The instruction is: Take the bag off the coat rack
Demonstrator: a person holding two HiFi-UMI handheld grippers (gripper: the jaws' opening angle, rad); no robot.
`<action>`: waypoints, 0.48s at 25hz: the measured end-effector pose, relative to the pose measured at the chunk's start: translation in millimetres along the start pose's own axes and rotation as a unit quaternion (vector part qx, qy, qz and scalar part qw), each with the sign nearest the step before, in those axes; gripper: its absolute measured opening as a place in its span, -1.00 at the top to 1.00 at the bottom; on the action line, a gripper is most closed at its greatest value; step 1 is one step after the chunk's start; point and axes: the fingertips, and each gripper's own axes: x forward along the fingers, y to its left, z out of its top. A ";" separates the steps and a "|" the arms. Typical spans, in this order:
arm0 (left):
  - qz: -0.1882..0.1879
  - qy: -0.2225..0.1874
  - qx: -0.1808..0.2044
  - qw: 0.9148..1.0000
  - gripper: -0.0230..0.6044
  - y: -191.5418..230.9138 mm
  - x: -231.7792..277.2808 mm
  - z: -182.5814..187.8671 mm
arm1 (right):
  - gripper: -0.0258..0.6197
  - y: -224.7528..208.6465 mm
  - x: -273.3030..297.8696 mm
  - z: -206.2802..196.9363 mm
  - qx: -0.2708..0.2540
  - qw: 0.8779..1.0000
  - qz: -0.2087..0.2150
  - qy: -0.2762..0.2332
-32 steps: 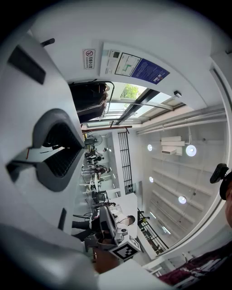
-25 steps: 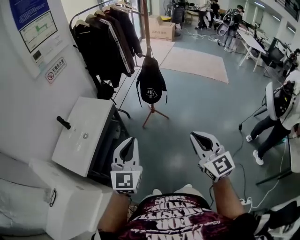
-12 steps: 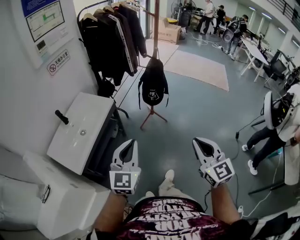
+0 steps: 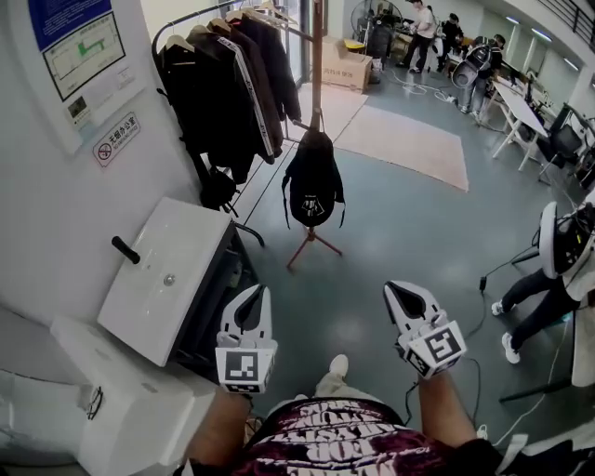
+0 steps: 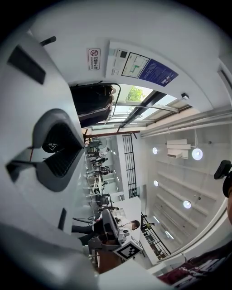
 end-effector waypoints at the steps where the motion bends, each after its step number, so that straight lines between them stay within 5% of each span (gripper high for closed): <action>1: 0.002 0.001 0.003 1.000 0.91 2.2 7.0 0.3 | 0.91 -5.5 7.7 -0.5 0.001 1.000 0.002 0.000; 12: 0.032 0.022 0.002 0.999 0.91 20.9 73.5 -8.5 | 0.91 -59.7 71.0 -7.8 0.014 1.000 0.025 0.011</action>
